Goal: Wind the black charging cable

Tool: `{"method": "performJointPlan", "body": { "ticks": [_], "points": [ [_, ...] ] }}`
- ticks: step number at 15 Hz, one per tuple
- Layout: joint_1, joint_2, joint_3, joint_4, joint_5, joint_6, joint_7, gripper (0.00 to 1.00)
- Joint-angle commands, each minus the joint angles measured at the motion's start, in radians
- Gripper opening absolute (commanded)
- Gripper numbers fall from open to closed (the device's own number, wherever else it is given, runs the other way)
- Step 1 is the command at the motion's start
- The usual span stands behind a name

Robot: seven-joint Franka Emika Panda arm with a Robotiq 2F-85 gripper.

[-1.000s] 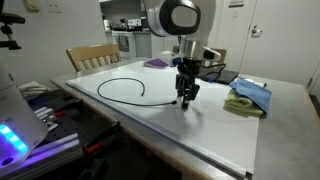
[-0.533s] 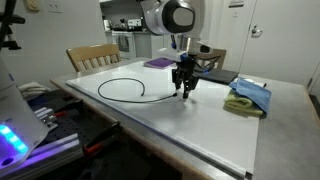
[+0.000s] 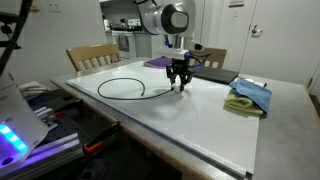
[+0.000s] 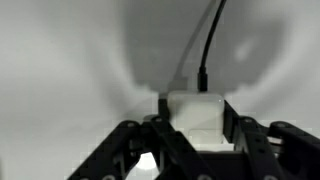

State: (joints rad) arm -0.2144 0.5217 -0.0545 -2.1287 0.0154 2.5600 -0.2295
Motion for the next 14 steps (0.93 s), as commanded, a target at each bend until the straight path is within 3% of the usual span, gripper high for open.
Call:
{"method": "performJointPlan", "body": {
  "ticks": [1,4,5,10,14],
  "points": [
    [-0.001,0.002,0.000,0.003,-0.001,-0.003,-0.001,0.51],
    [-0.001,0.007,0.000,0.006,-0.001,-0.003,-0.002,0.51],
    [-0.001,0.007,0.000,0.006,-0.001,-0.003,-0.003,0.26],
    [0.041,0.020,-0.005,0.044,-0.140,-0.024,-0.086,0.26],
    [0.062,0.039,0.046,0.085,-0.195,-0.021,-0.189,0.26]
  ]
}}
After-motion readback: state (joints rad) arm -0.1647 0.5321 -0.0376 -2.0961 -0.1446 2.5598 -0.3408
